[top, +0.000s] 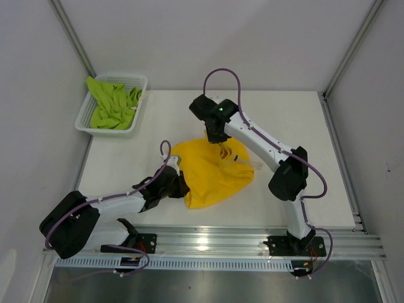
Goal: Fold and stack the shorts
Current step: Fold the shorts
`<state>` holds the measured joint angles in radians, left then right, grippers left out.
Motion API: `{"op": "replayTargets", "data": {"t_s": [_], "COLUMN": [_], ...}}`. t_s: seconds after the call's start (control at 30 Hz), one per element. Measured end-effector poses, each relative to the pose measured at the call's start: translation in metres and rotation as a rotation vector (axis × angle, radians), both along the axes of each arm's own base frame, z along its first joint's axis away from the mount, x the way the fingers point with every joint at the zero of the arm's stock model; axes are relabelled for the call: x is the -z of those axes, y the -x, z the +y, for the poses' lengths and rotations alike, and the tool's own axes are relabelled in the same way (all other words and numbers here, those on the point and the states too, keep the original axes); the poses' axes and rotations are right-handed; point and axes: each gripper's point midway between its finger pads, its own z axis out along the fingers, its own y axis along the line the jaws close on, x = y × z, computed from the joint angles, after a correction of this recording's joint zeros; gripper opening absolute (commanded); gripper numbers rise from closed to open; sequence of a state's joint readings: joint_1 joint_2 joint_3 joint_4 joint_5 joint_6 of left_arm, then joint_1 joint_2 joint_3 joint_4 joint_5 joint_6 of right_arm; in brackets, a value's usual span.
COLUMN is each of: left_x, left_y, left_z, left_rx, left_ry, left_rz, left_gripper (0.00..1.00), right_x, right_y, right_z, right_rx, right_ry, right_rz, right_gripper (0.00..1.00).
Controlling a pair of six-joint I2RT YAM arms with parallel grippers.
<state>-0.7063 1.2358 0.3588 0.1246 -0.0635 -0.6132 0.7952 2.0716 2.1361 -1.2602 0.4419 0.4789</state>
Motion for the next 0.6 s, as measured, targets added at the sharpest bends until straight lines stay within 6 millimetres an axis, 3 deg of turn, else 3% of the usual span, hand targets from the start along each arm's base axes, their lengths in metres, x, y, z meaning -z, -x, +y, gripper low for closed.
{"op": "replayTargets", "data": {"t_s": [0.27, 0.6], "left_x": [0.0, 0.0], "left_y": [0.002, 0.005], "left_z": [0.002, 0.004], "left_rx": [-0.005, -0.005], "left_ry": [0.011, 0.011], "left_rz": [-0.004, -0.004], "left_gripper": [0.27, 0.27], "right_x": [0.006, 0.048], "right_y": [0.019, 0.043], "right_z": [0.042, 0.085], "right_rx": [-0.01, -0.054], "right_ry": [-0.109, -0.076], "right_rz": [0.023, 0.079], "right_gripper": [0.0, 0.0]}}
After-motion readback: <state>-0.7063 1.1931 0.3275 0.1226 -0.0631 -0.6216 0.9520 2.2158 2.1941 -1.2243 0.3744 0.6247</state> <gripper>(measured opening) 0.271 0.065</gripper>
